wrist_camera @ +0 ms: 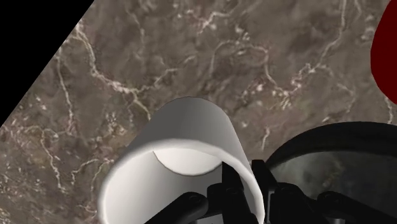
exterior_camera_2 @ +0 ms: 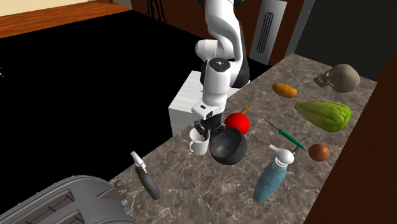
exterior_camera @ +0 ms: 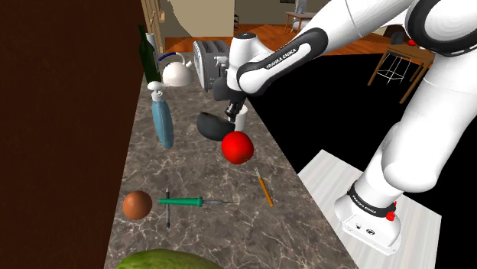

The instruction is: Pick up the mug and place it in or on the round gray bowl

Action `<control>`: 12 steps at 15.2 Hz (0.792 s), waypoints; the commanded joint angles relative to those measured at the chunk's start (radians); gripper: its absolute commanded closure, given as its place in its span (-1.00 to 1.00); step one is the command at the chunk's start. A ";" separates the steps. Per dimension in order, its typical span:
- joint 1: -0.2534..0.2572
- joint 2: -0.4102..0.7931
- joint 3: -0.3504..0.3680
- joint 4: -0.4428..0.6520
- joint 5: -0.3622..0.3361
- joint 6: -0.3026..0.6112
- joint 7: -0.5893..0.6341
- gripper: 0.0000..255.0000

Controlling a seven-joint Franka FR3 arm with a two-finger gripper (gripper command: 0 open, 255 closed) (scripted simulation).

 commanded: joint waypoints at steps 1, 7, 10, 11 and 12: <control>0.005 0.005 0.007 -0.005 0.003 -0.001 0.001 1.00; 0.007 -0.010 0.007 0.020 0.008 -0.041 -0.004 1.00; 0.007 -0.031 0.008 0.037 0.014 -0.080 -0.009 1.00; 0.007 -0.038 0.008 0.043 0.015 -0.093 -0.011 1.00; 0.007 -0.045 0.008 0.049 0.017 -0.105 -0.013 1.00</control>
